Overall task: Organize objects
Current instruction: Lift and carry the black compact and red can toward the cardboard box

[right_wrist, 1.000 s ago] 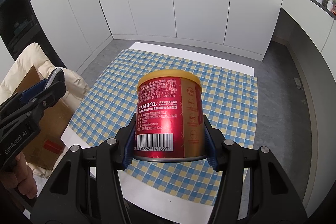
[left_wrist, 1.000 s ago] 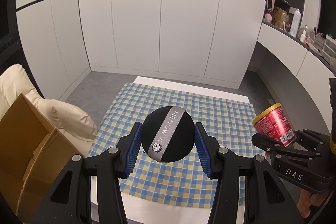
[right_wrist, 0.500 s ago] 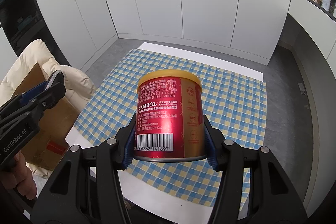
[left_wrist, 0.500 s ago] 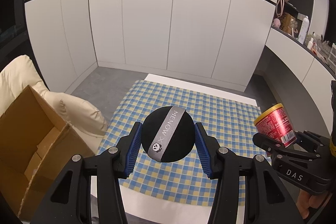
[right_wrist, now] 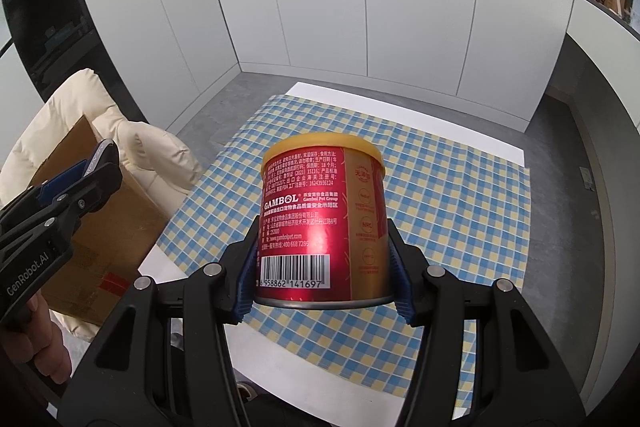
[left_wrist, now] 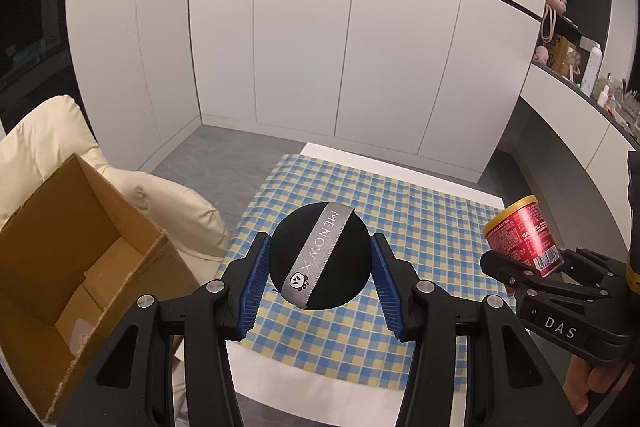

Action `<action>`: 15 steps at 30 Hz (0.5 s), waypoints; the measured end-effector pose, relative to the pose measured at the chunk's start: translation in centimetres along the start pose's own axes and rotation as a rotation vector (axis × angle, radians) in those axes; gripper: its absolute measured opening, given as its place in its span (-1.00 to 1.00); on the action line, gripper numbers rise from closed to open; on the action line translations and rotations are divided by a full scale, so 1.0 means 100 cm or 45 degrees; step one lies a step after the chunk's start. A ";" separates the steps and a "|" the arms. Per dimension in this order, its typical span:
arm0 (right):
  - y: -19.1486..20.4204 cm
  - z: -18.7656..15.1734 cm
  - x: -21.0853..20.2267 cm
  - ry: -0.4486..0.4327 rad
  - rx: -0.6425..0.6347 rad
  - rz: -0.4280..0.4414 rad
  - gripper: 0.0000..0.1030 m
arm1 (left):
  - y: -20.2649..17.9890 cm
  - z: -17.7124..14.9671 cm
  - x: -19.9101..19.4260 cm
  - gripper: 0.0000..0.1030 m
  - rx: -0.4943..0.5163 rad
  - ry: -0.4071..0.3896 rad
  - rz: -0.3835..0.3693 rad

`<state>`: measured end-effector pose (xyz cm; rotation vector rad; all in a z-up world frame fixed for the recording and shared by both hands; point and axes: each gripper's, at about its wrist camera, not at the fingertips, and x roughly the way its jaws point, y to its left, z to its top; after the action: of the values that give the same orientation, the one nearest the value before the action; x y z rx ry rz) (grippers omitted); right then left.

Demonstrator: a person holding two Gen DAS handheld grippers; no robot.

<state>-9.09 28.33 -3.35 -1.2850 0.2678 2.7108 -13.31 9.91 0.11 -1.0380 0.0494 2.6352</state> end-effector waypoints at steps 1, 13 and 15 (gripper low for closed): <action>0.002 0.000 0.001 -0.001 -0.003 0.002 0.10 | 0.003 0.000 -0.001 -0.03 -0.005 0.000 0.002; 0.031 0.008 0.009 -0.004 -0.038 0.034 0.10 | 0.031 -0.001 -0.006 -0.03 -0.046 -0.004 0.046; 0.036 0.009 0.010 -0.004 -0.044 0.039 0.10 | 0.035 -0.002 -0.008 -0.03 -0.052 -0.006 0.053</action>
<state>-11.10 25.09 -3.23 -1.2958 0.2433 2.7545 -13.62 6.30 0.19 -1.0548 0.0162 2.6870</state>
